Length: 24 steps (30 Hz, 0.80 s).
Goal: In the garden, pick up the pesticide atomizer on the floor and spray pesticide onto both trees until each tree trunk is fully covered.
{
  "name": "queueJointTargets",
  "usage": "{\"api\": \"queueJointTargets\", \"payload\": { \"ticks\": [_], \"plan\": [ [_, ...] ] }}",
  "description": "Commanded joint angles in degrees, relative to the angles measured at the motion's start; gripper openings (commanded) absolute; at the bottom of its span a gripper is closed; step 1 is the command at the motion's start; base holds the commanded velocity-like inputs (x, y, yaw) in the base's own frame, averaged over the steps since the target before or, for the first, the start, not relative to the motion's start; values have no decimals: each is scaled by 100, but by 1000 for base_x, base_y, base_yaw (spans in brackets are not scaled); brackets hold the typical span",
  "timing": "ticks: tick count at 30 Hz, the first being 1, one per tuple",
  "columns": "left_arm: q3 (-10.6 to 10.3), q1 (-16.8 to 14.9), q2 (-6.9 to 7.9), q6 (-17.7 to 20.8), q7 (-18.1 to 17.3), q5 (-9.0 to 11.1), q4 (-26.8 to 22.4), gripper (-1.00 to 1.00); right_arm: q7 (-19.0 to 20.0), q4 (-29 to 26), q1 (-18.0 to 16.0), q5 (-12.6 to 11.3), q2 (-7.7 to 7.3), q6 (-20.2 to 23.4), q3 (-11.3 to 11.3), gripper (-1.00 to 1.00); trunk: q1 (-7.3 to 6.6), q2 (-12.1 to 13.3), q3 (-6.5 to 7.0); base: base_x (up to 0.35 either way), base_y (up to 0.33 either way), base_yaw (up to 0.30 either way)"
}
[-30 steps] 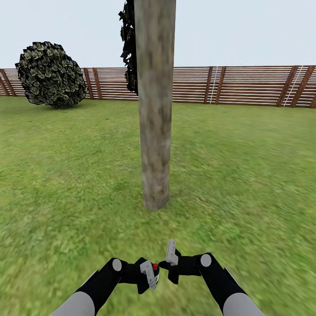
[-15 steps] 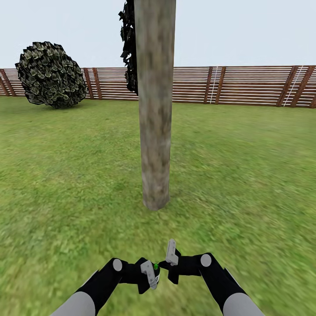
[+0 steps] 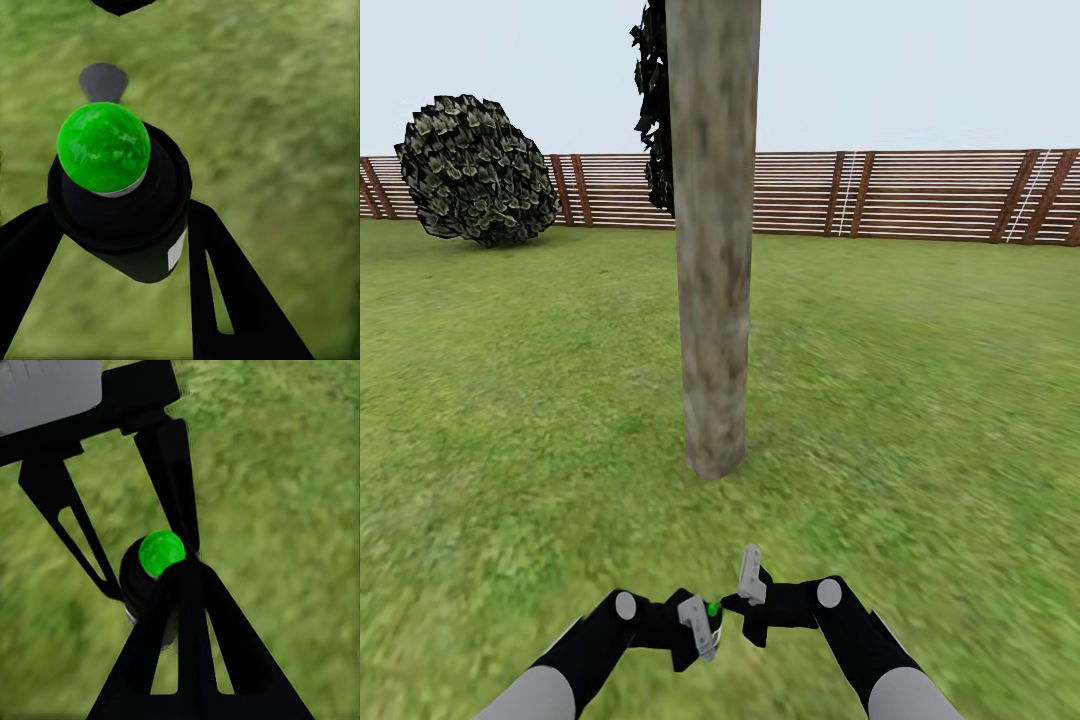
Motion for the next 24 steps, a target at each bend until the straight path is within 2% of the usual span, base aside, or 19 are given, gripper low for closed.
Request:
{"api": "queueJointTargets", "payload": {
  "ticks": [1, 4, 7, 8, 10, 13, 14, 18, 22, 24],
  "plan": [
    [-1, -2, 8, -53, 7, -69, 1, -100, 9, -7, -1, 40, 2, -24, -8, -100, -1, -2, -5, 0, 0, 0],
    [-12, -2, 110, -44, 17, -106, 9, -100, 11, -7, -1, 40, 2, -24, -8, -100, -1, -2, -5, 0, 0, 0],
    [-27, -4, 480, -38, 19, -121, 12, -100, 17, -7, 0, 35, 2, -24, -8, -100, -1, -2, -5, 0, 0, 0],
    [-28, -8, 685, -38, 13, -127, 12, -100, 18, -7, 0, 37, 2, -24, -8, -100, -1, -2, -5, 0, 0, 0],
    [-34, -9, 951, -42, 7, -130, 12, -100, 18, -7, 0, 39, 2, -24, -8, -100, -1, -2, -5, 0, 0, 0],
    [-37, -1, 1226, -45, -2, -138, 6, -100, 18, -7, 0, 40, 2, -24, -8, -100, -1, -2, -5, 0, 0, 0],
    [-37, 12, 1305, -47, -3, -142, 2, -100, 18, -4, 0, 40, 2, -24, -8, 100, -1, -2, -5, 0, 0, 0],
    [-38, 44, 1497, -53, 13, -148, -52, -100, 18, 7, 0, 37, -5, -24, -12, 100, -1, -2, -5, 0, 0, 0],
    [-4, 50, 1550, -30, 113, -135, -73, -100, -19, 16, 0, 34, -28, -39, -42, 100, -1, -2, -5, 0, 0, 0],
    [150, 50, 1562, -13, 356, -77, -50, -100, -158, 29, 0, 33, -59, -46, -63, 100, -1, -2, -5, 0, 0, 0]
  ]
}}
